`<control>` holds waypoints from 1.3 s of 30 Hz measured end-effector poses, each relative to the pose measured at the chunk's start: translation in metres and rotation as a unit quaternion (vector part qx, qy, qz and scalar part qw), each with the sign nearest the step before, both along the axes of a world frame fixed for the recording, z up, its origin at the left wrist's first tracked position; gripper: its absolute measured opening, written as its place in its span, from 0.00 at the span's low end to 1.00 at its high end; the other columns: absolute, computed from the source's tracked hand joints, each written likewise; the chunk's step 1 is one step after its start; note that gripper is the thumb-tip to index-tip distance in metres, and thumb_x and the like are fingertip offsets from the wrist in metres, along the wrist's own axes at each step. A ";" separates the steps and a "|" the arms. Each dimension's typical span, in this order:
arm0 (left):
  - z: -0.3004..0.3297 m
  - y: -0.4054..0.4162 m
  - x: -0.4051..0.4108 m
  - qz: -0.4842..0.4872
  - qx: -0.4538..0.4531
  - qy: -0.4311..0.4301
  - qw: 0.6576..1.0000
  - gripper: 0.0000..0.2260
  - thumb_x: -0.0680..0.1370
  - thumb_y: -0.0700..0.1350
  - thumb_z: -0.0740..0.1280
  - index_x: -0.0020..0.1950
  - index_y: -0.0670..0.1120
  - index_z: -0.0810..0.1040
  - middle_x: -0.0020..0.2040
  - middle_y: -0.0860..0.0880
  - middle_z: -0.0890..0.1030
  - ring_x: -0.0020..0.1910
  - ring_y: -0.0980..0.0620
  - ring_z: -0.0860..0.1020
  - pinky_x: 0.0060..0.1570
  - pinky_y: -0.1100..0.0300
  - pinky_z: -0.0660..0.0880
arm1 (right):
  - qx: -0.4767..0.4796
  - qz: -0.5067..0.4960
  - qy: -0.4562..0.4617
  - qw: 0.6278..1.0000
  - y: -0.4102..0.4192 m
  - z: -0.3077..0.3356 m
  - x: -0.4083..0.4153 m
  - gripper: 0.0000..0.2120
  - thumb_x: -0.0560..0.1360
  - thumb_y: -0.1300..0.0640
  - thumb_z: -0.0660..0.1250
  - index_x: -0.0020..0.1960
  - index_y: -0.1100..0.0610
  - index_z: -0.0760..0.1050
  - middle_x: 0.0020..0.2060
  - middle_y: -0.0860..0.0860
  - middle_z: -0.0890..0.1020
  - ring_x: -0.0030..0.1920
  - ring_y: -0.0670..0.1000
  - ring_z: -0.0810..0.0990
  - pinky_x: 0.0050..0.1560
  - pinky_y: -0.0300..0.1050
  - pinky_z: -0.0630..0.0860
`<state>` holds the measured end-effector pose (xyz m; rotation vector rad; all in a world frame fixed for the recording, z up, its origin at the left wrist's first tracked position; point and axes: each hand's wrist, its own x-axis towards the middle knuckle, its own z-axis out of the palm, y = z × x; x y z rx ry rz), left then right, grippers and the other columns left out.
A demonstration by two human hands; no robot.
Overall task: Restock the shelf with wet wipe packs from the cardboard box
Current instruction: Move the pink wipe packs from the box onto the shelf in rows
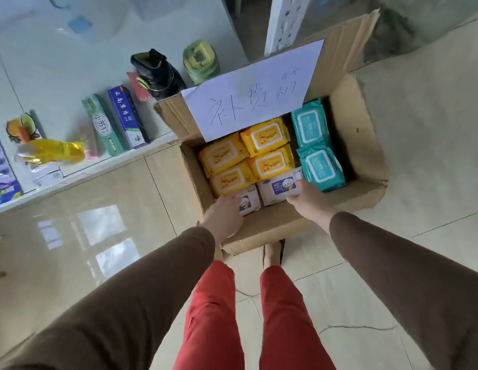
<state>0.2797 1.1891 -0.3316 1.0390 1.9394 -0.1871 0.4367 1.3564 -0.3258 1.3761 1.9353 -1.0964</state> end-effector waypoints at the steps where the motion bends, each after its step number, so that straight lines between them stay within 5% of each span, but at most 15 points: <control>1: -0.017 0.000 0.006 -0.004 -0.018 0.001 1.000 0.20 0.77 0.49 0.65 0.68 0.46 0.71 0.65 0.46 0.72 0.65 0.43 0.71 0.58 0.48 0.75 | -0.003 0.000 -0.007 1.000 0.003 -0.018 0.000 0.16 0.78 0.54 0.66 0.63 0.59 0.73 0.55 0.52 0.80 0.51 0.53 0.79 0.45 0.44 0.73; 4: -0.064 0.002 0.019 -0.037 -0.070 0.024 0.997 0.20 0.79 0.47 0.64 0.70 0.42 0.68 0.69 0.41 0.69 0.70 0.38 0.67 0.61 0.45 0.73 | -0.014 -0.020 -0.032 0.999 0.010 -0.068 -0.001 0.12 0.76 0.54 0.70 0.56 0.58 0.74 0.49 0.53 0.80 0.49 0.55 0.80 0.43 0.44 0.73; 8: -0.117 0.006 0.023 -0.012 -0.105 0.041 0.994 0.22 0.79 0.44 0.62 0.72 0.42 0.66 0.71 0.41 0.67 0.70 0.39 0.65 0.65 0.45 0.70 | -0.027 -0.070 -0.063 0.995 0.014 -0.126 0.001 0.20 0.72 0.54 0.72 0.59 0.61 0.74 0.55 0.57 0.81 0.53 0.59 0.81 0.47 0.47 0.77; 12: -0.146 0.006 0.025 0.009 -0.070 0.081 0.994 0.24 0.77 0.45 0.65 0.72 0.44 0.66 0.68 0.45 0.69 0.66 0.43 0.70 0.63 0.49 0.70 | -0.009 -0.103 -0.090 0.991 0.016 -0.152 -0.003 0.26 0.77 0.54 0.68 0.70 0.62 0.65 0.65 0.60 0.74 0.64 0.61 0.76 0.59 0.50 0.74; 18: -0.165 -0.022 0.042 0.088 0.026 0.141 0.986 0.33 0.75 0.49 0.67 0.77 0.47 0.59 0.71 0.47 0.66 0.71 0.45 0.63 0.75 0.45 0.54 | 0.039 -0.182 -0.092 0.978 0.012 -0.175 -0.008 0.36 0.77 0.56 0.68 0.78 0.59 0.54 0.74 0.59 0.64 0.73 0.61 0.66 0.70 0.52 0.66; 23: -0.166 -0.007 0.043 0.064 -0.006 0.185 0.981 0.26 0.77 0.55 0.65 0.72 0.46 0.64 0.65 0.44 0.70 0.61 0.40 0.70 0.64 0.46 0.64 | 0.020 -0.263 -0.072 0.962 0.009 -0.185 -0.014 0.41 0.72 0.57 0.73 0.77 0.58 0.54 0.72 0.59 0.66 0.70 0.61 0.70 0.68 0.52 0.69; 28: -0.163 -0.003 0.029 0.007 -0.035 0.208 0.978 0.19 0.76 0.54 0.68 0.61 0.46 0.69 0.57 0.43 0.78 0.57 0.42 0.75 0.57 0.49 0.66 | -0.048 -0.281 -0.066 0.956 0.021 -0.191 -0.008 0.33 0.66 0.53 0.80 0.65 0.59 0.70 0.60 0.54 0.80 0.58 0.57 0.80 0.58 0.49 0.76; 32: -0.164 0.006 0.014 0.031 -0.105 0.140 0.984 0.23 0.74 0.61 0.69 0.61 0.47 0.75 0.60 0.44 0.78 0.62 0.42 0.73 0.60 0.50 0.67 | -0.083 -0.256 -0.021 0.963 0.018 -0.189 -0.003 0.13 0.68 0.50 0.79 0.47 0.53 0.80 0.45 0.50 0.83 0.43 0.51 0.80 0.47 0.44 0.75; 35: -0.164 0.011 0.008 0.076 -0.131 0.036 0.988 0.25 0.73 0.59 0.72 0.65 0.49 0.74 0.63 0.45 0.75 0.63 0.42 0.73 0.58 0.51 0.73 | -0.089 -0.253 0.006 0.963 0.019 -0.182 -0.001 0.11 0.68 0.52 0.80 0.45 0.53 0.81 0.45 0.51 0.84 0.44 0.51 0.81 0.46 0.43 0.77; 39: -0.149 0.023 -0.006 0.116 -0.169 -0.030 0.978 0.24 0.68 0.57 0.77 0.56 0.47 0.75 0.47 0.49 0.78 0.49 0.45 0.79 0.43 0.57 0.75 | -0.166 -0.260 0.058 0.949 0.019 -0.155 0.001 0.12 0.70 0.63 0.78 0.51 0.57 0.80 0.48 0.53 0.85 0.42 0.49 0.83 0.39 0.41 0.79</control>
